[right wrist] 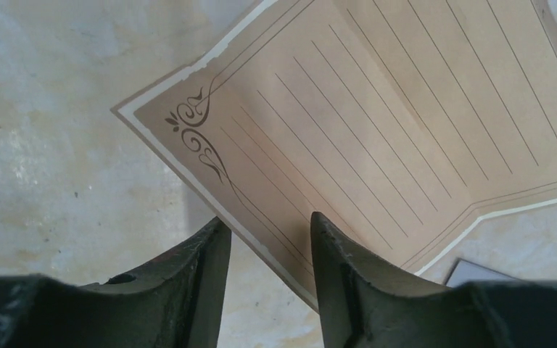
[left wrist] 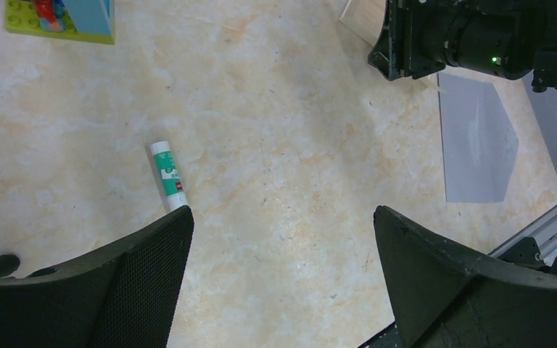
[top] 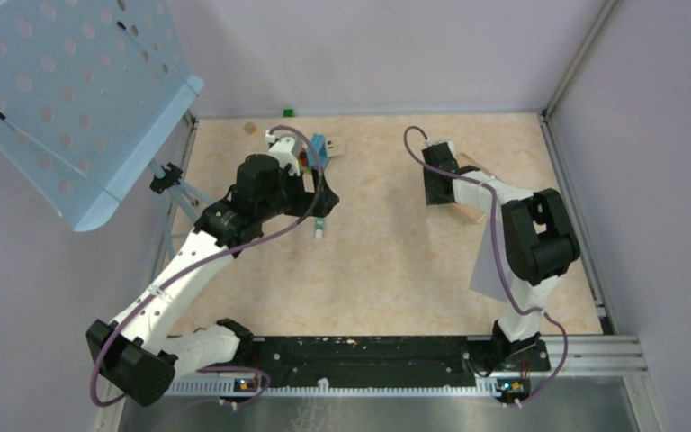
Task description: Place the letter into the envelope and seal it
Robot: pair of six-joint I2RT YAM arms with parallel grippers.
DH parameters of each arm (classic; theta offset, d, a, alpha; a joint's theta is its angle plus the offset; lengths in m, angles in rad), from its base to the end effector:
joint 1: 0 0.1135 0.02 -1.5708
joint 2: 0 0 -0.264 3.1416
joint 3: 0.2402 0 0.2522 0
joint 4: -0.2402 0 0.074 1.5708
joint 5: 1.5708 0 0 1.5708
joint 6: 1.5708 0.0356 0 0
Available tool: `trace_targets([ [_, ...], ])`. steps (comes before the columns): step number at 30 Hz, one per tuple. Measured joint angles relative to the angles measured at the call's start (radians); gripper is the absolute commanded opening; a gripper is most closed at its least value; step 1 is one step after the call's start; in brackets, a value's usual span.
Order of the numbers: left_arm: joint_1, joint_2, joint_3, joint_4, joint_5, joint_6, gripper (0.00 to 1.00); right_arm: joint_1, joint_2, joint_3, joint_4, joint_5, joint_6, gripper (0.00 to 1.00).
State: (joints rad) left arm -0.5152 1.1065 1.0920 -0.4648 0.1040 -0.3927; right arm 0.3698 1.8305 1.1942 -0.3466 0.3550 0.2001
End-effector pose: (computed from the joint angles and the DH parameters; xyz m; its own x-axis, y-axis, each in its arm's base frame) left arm 0.2111 -0.1238 0.3555 -0.5890 -0.1039 -0.8015 0.3732 0.8446 -0.3838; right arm 0.3588 0.1258 0.1820 -0.7920 -0.1071 -0.6010 -0.0017 0.9849 -0.1732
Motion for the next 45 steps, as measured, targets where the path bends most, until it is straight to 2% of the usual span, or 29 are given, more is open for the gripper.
trace_targets([
  [5, 0.012, 0.003, 0.0, 0.0, -0.007, -0.027, 0.99, 0.0, 0.02, 0.048, -0.008, 0.0, -0.008, 0.01],
  [6, 0.015, 0.003, -0.002, 0.001, -0.007, -0.037, 0.99, 0.0, 0.02, 0.058, -0.011, -0.006, -0.002, 0.0],
  [12, 0.027, 0.002, -0.077, 0.047, 0.016, -0.1, 0.99, 0.014, 0.012, 0.084, -0.066, -0.108, 0.074, 0.0],
  [18, 0.031, 0.002, -0.18, 0.069, 0.051, -0.145, 0.99, 0.059, -0.112, 0.044, -0.087, -0.373, 0.257, 0.0],
  [23, 0.036, 0.002, -0.199, 0.084, 0.06, -0.159, 0.99, 0.129, -0.235, -0.035, 0.035, -0.567, 0.471, 0.0],
  [27, 0.038, 0.003, -0.215, 0.102, 0.065, -0.163, 0.99, 0.154, -0.251, -0.115, 0.186, -0.691, 0.623, 0.0],
  [36, 0.039, 0.122, -0.22, 0.15, 0.153, -0.166, 0.99, 0.117, -0.248, -0.288, 0.295, -0.729, 0.686, 0.0],
  [43, 0.009, 0.249, -0.22, 0.204, 0.199, -0.185, 0.95, 0.008, -0.235, -0.469, 0.402, -0.769, 0.683, 0.0],
  [45, -0.016, 0.287, -0.214, 0.215, 0.199, -0.186, 0.92, -0.016, -0.231, -0.493, 0.418, -0.774, 0.677, 0.07],
])
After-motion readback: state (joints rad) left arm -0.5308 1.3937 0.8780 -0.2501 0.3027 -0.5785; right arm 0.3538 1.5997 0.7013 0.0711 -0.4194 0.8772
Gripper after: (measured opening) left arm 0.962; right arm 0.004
